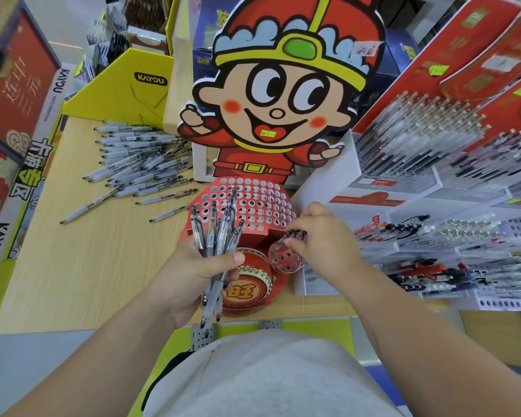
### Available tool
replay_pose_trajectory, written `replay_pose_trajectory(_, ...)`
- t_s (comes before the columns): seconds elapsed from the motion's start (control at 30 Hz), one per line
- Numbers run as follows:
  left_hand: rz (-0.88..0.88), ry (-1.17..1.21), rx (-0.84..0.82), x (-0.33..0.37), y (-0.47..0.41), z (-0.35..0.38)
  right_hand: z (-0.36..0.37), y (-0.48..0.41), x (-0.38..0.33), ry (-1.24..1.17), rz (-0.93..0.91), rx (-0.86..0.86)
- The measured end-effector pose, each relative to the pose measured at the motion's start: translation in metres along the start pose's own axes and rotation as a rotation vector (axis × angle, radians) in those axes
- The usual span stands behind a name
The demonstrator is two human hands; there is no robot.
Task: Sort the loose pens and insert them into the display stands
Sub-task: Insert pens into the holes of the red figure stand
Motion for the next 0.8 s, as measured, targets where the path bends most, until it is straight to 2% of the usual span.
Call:
replay_pose_trajectory(0.2,0.0,-0.026,-0.034,0.003,0.005,0.005,-0.003,0.002,-0.001,0.005,-0.009,-0.034)
replay_pose_trajectory(0.3,0.002,-0.074,-0.071,0.009,0.008,0.006,-0.015,0.008,-0.006,-0.09,0.012,0.032)
replay_pose_trajectory(0.4,-0.001,-0.128,-0.128,0.017,0.011,0.007,-0.032,0.019,-0.017,-0.41,0.088,0.144)
replay_pose_trajectory(0.5,-0.013,-0.193,-0.177,0.026,0.015,0.012,-0.04,0.032,-0.038,-0.949,0.219,0.055)
replay_pose_trajectory(0.57,-0.014,-0.237,-0.219,0.029,0.018,0.02,-0.038,0.04,-0.05,-1.18,0.271,-0.002)
replay_pose_trajectory(0.8,-0.024,-0.279,-0.235,0.025,0.019,0.037,-0.027,0.06,-0.041,-1.333,0.313,-0.035)
Point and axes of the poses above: each hand's wrist, its own y-axis away from the middle knuckle, its own z-axis out of the palm, x = y × z, the point moved 2 cm from there along -y, towards the middle knuckle, and after that the axes turned 1 degree about -z, right-handed, at the moved point
